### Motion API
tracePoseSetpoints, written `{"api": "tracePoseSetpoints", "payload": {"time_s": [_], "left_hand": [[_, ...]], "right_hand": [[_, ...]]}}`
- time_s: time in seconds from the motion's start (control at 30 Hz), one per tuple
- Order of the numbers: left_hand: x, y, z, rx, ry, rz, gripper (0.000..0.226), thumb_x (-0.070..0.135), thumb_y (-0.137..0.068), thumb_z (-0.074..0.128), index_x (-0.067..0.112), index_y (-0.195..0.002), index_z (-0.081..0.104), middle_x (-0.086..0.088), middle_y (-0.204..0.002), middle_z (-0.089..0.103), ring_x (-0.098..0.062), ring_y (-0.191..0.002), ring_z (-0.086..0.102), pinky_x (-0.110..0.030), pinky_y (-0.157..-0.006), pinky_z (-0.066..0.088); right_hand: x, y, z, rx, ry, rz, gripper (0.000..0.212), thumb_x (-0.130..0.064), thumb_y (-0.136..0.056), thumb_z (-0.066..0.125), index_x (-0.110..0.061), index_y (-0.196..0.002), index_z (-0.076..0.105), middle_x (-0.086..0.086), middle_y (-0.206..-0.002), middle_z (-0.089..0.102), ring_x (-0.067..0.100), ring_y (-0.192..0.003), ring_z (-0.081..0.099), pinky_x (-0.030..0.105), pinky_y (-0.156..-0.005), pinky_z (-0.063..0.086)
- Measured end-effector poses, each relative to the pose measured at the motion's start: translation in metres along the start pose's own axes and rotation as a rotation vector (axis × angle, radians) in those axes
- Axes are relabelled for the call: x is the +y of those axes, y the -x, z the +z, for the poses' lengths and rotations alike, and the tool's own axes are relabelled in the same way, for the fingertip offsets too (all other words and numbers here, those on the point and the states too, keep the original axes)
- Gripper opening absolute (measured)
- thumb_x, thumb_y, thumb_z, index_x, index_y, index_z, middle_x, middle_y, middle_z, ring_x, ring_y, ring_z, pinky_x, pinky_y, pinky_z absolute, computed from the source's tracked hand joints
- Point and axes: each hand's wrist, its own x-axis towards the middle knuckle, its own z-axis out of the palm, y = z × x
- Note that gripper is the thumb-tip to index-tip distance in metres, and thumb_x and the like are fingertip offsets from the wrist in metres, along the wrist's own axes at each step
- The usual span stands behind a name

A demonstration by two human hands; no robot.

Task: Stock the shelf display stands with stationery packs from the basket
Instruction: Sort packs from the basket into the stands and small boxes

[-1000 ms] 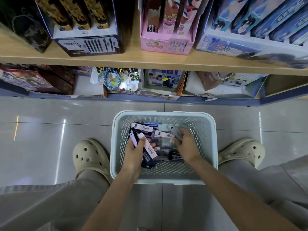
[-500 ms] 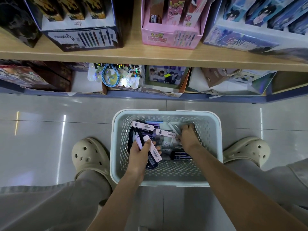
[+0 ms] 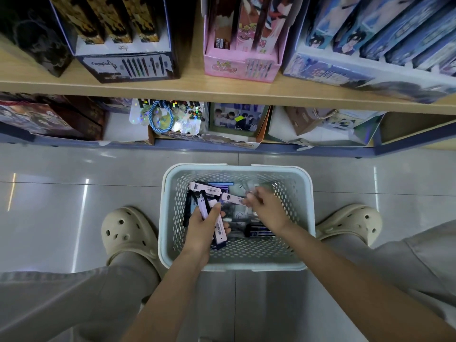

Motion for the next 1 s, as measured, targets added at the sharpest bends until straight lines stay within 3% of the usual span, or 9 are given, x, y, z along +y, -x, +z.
{"api": "tracePoseSetpoints", "payload": {"time_s": [0.1, 0.17, 0.3, 0.37, 0.47, 0.6, 0.77, 0.9, 1.0], "left_hand": [[0.008, 0.01, 0.003, -0.02, 0.01, 0.008, 0.011, 0.02, -0.094, 0.057, 0.01, -0.095, 0.058, -0.004, -0.074, 0.06, -0.013, -0.055, 0.057, -0.024, -0.053, 0.052], [0.015, 0.019, 0.006, -0.053, 0.054, -0.005, 0.012, 0.017, -0.094, 0.056, 0.005, -0.097, 0.057, -0.002, -0.068, 0.062, -0.012, -0.05, 0.056, -0.024, -0.049, 0.049], [0.029, 0.04, 0.014, -0.109, 0.119, 0.02, 0.009, 0.007, -0.094, 0.048, 0.001, -0.098, 0.055, -0.009, -0.066, 0.062, -0.012, -0.044, 0.055, -0.021, -0.041, 0.045], [0.037, 0.056, 0.018, -0.142, 0.115, 0.056, 0.006, 0.008, -0.095, 0.048, 0.004, -0.096, 0.053, -0.004, -0.058, 0.064, -0.01, -0.042, 0.057, -0.018, -0.039, 0.044], [0.049, 0.077, 0.022, -0.175, 0.049, 0.142, 0.006, 0.012, -0.099, 0.047, 0.008, -0.1, 0.052, 0.005, -0.05, 0.064, -0.005, -0.036, 0.054, -0.016, -0.036, 0.042], [0.07, 0.1, 0.028, -0.185, -0.034, 0.253, 0.005, 0.018, -0.099, 0.049, 0.013, -0.099, 0.052, -0.007, -0.077, 0.062, -0.013, -0.04, 0.048, -0.023, -0.04, 0.043], [0.108, 0.139, 0.037, -0.27, -0.149, 0.403, 0.003, 0.024, -0.097, 0.054, 0.023, -0.094, 0.054, -0.002, -0.079, 0.065, -0.012, -0.039, 0.047, -0.024, -0.045, 0.041], [0.143, 0.172, 0.043, -0.334, -0.164, 0.538, 0.003, 0.024, -0.097, 0.053, 0.021, -0.096, 0.055, 0.001, -0.073, 0.065, -0.013, -0.041, 0.049, -0.024, -0.045, 0.042], [0.163, 0.193, 0.05, -0.367, -0.15, 0.613, 0.008, 0.023, -0.097, 0.053, 0.016, -0.099, 0.055, 0.003, -0.068, 0.064, -0.013, -0.042, 0.051, -0.024, -0.043, 0.042]], "right_hand": [[-0.023, 0.017, -0.007, -0.041, -0.013, -0.05, 0.022, -0.019, -0.099, 0.047, 0.0, -0.101, 0.059, 0.004, -0.103, 0.069, 0.013, -0.094, 0.064, 0.029, -0.086, 0.05], [-0.038, 0.028, -0.014, -0.032, -0.058, -0.077, 0.021, -0.018, -0.098, 0.049, -0.001, -0.102, 0.061, 0.006, -0.103, 0.069, 0.013, -0.088, 0.064, 0.027, -0.079, 0.049], [-0.066, 0.056, -0.028, -0.017, -0.186, -0.143, 0.024, -0.014, -0.099, 0.046, 0.005, -0.106, 0.059, 0.002, -0.095, 0.065, 0.017, -0.078, 0.063, 0.008, -0.063, 0.046], [-0.075, 0.069, -0.034, -0.025, -0.287, -0.146, 0.024, -0.011, -0.099, 0.045, 0.008, -0.103, 0.057, 0.004, -0.094, 0.065, 0.013, -0.07, 0.064, 0.011, -0.061, 0.05], [-0.088, 0.088, -0.044, -0.015, -0.323, -0.185, 0.01, -0.011, -0.098, 0.047, -0.005, -0.093, 0.055, 0.011, -0.09, 0.068, 0.009, -0.069, 0.066, 0.013, -0.054, 0.048], [-0.1, 0.11, -0.066, 0.027, -0.236, -0.276, 0.008, -0.016, -0.095, 0.054, -0.015, -0.087, 0.056, 0.003, -0.091, 0.071, 0.01, -0.085, 0.066, 0.018, -0.077, 0.048], [-0.126, 0.137, -0.104, 0.199, -0.14, -0.429, 0.021, -0.006, -0.088, 0.062, -0.022, -0.075, 0.058, -0.008, -0.071, 0.058, -0.008, -0.06, 0.052, 0.011, -0.067, 0.041], [-0.158, 0.156, -0.142, 0.342, -0.128, -0.525, 0.018, -0.006, -0.089, 0.061, -0.018, -0.076, 0.057, -0.004, -0.07, 0.056, -0.005, -0.058, 0.051, 0.011, -0.062, 0.041], [-0.188, 0.173, -0.169, 0.426, -0.186, -0.581, 0.014, -0.007, -0.09, 0.061, -0.014, -0.081, 0.051, -0.002, -0.077, 0.057, 0.009, -0.066, 0.058, 0.025, -0.068, 0.05]]}}
